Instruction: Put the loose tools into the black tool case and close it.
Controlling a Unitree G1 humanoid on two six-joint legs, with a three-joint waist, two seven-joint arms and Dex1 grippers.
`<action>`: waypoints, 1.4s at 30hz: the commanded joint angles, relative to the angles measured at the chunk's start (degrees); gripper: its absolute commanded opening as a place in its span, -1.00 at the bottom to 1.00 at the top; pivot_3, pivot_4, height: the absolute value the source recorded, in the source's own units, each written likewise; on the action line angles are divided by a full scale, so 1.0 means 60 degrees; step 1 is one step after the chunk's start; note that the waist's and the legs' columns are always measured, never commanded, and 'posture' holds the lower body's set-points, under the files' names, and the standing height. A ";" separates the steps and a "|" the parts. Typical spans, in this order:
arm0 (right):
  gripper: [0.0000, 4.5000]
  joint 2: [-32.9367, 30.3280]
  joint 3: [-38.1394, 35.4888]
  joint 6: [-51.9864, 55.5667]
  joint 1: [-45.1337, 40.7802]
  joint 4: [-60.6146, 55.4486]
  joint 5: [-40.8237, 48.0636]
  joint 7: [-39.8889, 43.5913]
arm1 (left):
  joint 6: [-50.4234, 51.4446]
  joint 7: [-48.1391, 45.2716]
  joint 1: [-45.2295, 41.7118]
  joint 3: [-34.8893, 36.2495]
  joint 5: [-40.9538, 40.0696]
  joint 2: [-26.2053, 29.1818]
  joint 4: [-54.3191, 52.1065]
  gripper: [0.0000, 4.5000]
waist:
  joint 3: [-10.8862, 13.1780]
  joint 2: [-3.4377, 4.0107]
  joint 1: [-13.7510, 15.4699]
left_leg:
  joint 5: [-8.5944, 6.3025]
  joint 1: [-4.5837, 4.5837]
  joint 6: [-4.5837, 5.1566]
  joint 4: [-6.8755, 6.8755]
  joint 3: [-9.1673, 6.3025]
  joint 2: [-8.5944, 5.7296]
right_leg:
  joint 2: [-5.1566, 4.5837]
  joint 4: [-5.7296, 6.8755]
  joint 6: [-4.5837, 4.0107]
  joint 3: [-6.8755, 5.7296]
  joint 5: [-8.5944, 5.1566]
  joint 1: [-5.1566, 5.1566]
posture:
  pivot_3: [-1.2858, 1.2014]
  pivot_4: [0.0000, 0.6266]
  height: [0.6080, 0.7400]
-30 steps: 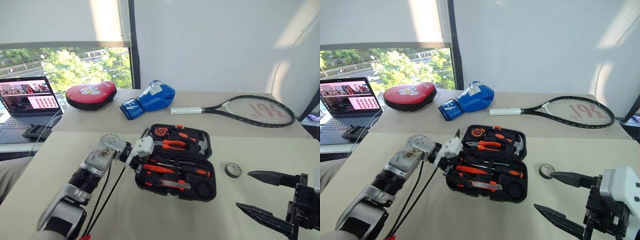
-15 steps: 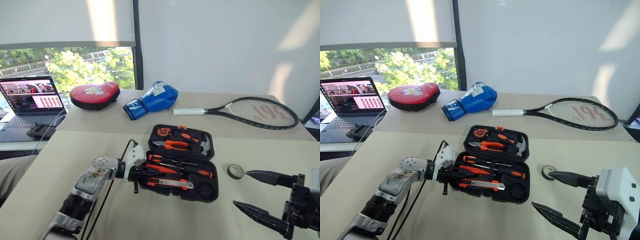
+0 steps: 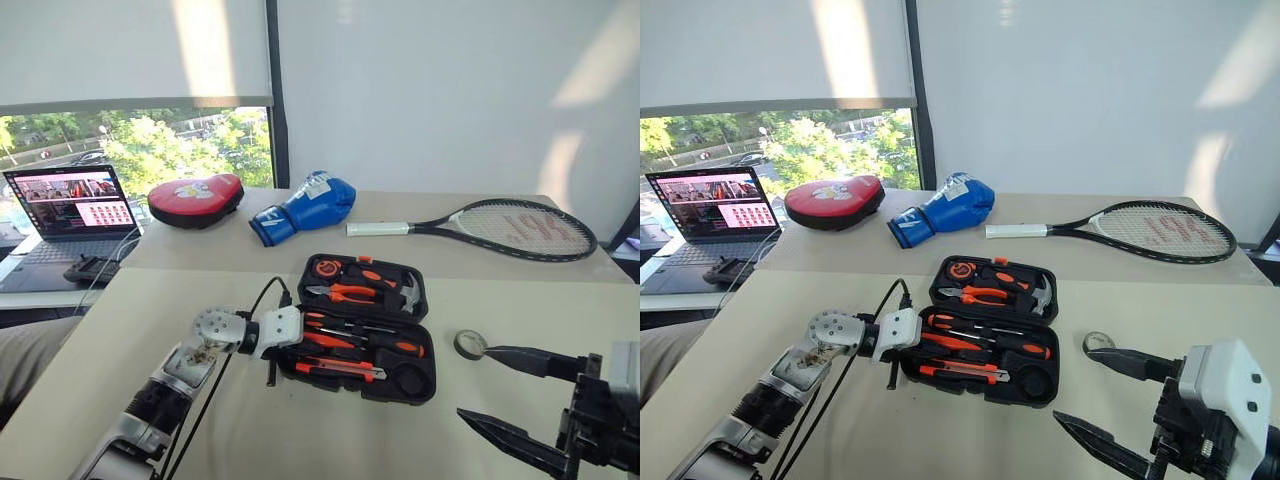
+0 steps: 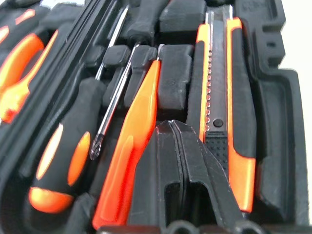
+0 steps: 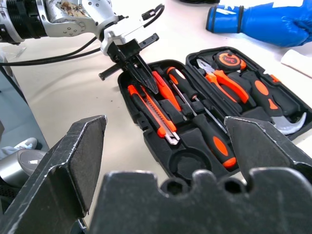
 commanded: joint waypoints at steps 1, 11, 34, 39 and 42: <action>1.00 -0.0239 0.0407 0.0080 -0.0302 0.0144 -0.0160 -0.0486 | -0.0090 -0.0017 0.0288 0.0304 -0.0473 -0.0228 0.0100 -0.98 | 0.0001 -0.0001 -0.0013 | 0.0001 -0.0001 0.0000 0.0000 0.0001 0.0000 | -0.0001 0.0000 0.0001 0.0000 0.0000 -0.0001 | 0.03 -0.52 1.00; 1.00 -0.1802 0.2635 0.1400 -0.1792 0.1700 -0.2625 -0.2075 | 0.7255 -0.0723 0.0284 0.2821 -0.5990 0.1478 -0.4601 -0.57 | 0.0066 -0.0080 -0.0204 | 0.0074 -0.0174 -0.0068 0.0039 -0.0012 0.0009 | 0.0057 0.0009 0.0052 -0.0028 0.0032 -0.0108 | 0.03 -0.52 1.00; 0.24 -0.2157 1.0763 0.2314 -0.9542 0.7522 -0.6947 -0.0563 | 0.9661 0.1602 0.1488 0.4702 -0.8978 0.2818 -0.8138 0.73 | 0.0247 -0.0030 -0.0382 | 0.0081 -0.0155 -0.0083 0.0028 -0.0004 -0.0018 | 0.0122 0.0005 0.0053 -0.0079 0.0013 -0.0082 | 0.03 -0.52 1.00; -0.09 -0.1779 1.1063 0.2228 -0.9951 0.8043 -0.7471 -0.0105 | 0.9558 0.1717 0.1651 0.4701 -0.8929 0.2879 -0.8206 0.73 | 0.0248 -0.0029 -0.0378 | 0.0086 -0.0151 -0.0092 0.0029 -0.0003 -0.0020 | 0.0126 0.0006 0.0054 -0.0090 0.0012 -0.0076 | 0.03 -0.52 1.00; -0.56 -0.1643 1.1014 0.2236 -1.0059 0.8061 -0.7597 0.0131 | 0.9508 0.1721 0.1712 0.4704 -0.8891 0.2909 -0.8189 0.73 | 0.0249 -0.0027 -0.0381 | 0.0091 -0.0144 -0.0101 0.0028 -0.0003 -0.0020 | 0.0128 0.0010 0.0055 -0.0093 0.0012 -0.0071 | 0.03 -0.52 1.00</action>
